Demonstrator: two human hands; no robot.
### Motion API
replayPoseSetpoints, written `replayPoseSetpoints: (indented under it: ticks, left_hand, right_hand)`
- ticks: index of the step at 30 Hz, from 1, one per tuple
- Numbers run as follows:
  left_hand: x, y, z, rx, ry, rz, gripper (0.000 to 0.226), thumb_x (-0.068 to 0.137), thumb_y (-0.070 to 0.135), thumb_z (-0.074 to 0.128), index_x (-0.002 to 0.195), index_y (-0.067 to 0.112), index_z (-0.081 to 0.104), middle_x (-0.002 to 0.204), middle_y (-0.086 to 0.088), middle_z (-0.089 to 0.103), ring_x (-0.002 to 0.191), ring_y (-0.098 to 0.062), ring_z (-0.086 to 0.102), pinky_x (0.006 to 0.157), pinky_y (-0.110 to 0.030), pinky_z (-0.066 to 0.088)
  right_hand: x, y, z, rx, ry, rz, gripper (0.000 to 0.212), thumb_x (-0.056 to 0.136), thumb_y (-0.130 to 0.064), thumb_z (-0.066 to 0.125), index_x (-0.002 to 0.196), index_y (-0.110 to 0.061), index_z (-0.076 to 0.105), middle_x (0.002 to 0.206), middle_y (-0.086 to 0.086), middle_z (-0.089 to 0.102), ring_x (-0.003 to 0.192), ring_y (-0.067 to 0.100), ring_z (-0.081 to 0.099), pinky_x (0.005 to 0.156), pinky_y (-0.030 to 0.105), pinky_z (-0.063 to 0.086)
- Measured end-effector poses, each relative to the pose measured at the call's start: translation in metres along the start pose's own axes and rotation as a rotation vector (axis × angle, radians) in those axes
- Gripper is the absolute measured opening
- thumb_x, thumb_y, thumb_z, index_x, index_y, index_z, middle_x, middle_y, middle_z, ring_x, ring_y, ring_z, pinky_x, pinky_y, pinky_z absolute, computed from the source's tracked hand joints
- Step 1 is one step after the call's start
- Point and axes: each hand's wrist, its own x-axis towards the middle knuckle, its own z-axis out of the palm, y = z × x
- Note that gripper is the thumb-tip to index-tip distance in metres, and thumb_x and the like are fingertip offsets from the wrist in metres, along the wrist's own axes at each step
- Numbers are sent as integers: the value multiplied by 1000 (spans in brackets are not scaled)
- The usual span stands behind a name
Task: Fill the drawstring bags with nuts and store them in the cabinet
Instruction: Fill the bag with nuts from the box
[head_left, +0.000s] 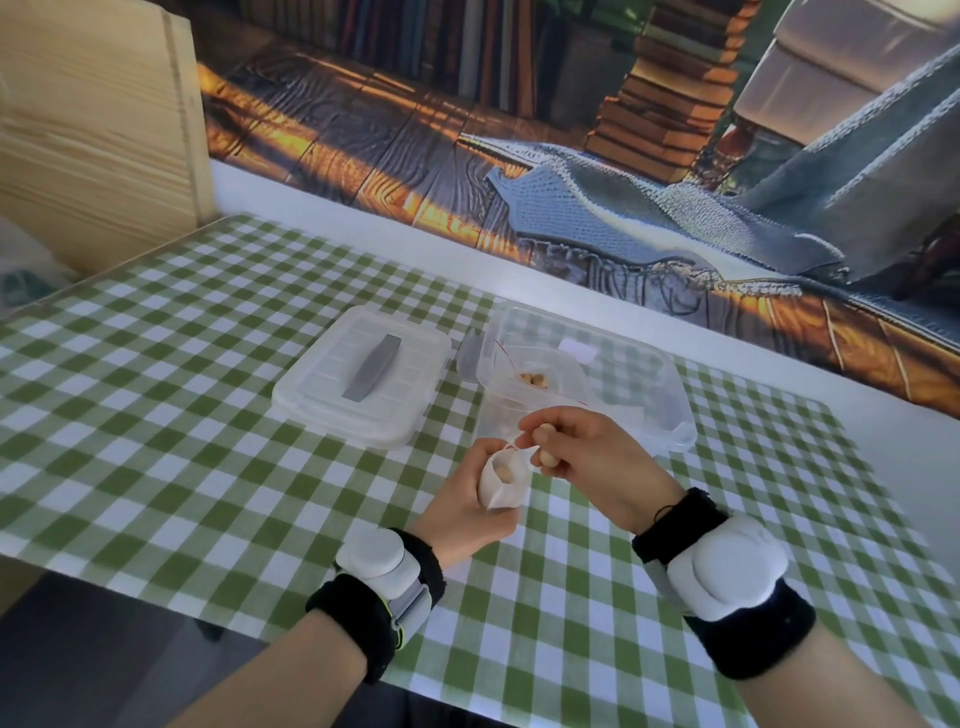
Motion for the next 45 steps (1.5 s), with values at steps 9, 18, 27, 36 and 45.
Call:
replayPoseSetpoints:
  ticks: [9, 18, 27, 36, 45]
  left_hand:
    - [2, -4, 1, 22, 31, 21, 47, 78, -3, 63, 107, 29, 45, 81, 9, 49, 64, 3, 48, 56, -16, 42]
    - [2, -6, 0, -13, 12, 11, 45, 73, 9, 64, 110, 29, 47, 82, 6, 53, 70, -3, 52, 60, -20, 45]
    - [3, -8, 0, 10, 36, 26, 47, 70, 12, 65, 110, 28, 46, 85, 8, 50, 68, -1, 48, 59, -21, 44]
    - [3, -9, 0, 21, 58, 6, 50, 67, 20, 70, 109, 32, 46, 86, 10, 51, 72, -5, 50, 62, -22, 45]
    - [2, -8, 0, -5, 39, 18, 47, 69, 17, 70, 108, 33, 49, 94, -8, 59, 82, -14, 58, 69, -33, 53]
  right_hand:
    - [-1, 14, -7, 442, -90, 286, 13, 96, -12, 46, 91, -6, 57, 64, 4, 47, 49, 9, 42, 43, 16, 36]
    - [-1, 15, 10, -489, -7, -285, 12, 86, -26, 64, 90, -14, 64, 60, -6, 46, 46, 2, 38, 48, 11, 33]
    - [0, 9, 2, 50, 86, 105, 41, 87, -39, 60, 56, -13, 52, 52, -3, 48, 39, 6, 32, 39, 15, 29]
    - [-3, 12, 0, 117, -29, 14, 13, 93, -4, 50, 90, -10, 61, 69, -2, 53, 59, 8, 43, 55, 14, 42]
    - [0, 22, 10, -607, -26, -343, 8, 88, -23, 61, 96, -22, 62, 91, -12, 45, 65, -8, 44, 68, 5, 38]
